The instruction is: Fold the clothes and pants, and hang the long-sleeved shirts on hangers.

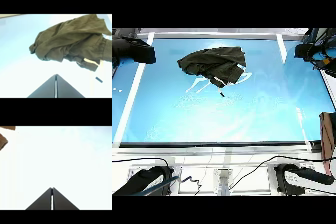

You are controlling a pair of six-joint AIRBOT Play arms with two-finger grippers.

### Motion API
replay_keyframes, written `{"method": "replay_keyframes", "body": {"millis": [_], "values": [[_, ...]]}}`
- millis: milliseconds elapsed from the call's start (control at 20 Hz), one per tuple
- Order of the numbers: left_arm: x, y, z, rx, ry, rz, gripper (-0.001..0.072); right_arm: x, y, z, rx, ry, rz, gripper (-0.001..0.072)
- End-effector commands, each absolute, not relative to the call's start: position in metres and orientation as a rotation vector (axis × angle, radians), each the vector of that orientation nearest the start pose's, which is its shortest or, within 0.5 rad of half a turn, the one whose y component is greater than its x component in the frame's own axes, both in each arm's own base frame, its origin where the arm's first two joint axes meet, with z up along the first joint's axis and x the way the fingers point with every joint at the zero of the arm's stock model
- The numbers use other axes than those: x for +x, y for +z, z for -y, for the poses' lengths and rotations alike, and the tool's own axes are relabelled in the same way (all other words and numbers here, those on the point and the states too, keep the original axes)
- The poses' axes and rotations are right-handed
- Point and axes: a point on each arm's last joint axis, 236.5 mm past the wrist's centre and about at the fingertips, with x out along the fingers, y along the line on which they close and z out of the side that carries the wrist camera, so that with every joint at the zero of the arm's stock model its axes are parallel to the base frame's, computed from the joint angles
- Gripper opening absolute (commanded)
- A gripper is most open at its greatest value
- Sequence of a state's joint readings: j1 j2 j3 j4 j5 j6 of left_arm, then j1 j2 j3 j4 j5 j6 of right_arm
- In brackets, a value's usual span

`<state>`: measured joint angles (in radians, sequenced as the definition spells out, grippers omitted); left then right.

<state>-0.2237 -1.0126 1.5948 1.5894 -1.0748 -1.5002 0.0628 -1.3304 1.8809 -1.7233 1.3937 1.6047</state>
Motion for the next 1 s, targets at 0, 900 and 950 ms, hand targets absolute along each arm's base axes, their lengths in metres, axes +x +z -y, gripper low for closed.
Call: {"method": "replay_keyframes", "body": {"millis": [0, 900, 950], "values": [[0.397, 0.313, 0.086, 0.137, -0.222, -0.485, 0.0016, 0.444, 0.245, 0.007, -0.083, -0.084, -0.837, 0.0027], [0.477, 0.103, 0.115, 0.146, -0.257, -0.971, 0.0572, 0.448, 0.247, -0.001, -0.064, -0.055, -0.816, 0.0027], [0.481, 0.093, 0.115, 0.147, -0.255, -0.986, 0.0572, 0.454, 0.252, -0.007, -0.051, -0.033, -0.785, 0.0027]]}}
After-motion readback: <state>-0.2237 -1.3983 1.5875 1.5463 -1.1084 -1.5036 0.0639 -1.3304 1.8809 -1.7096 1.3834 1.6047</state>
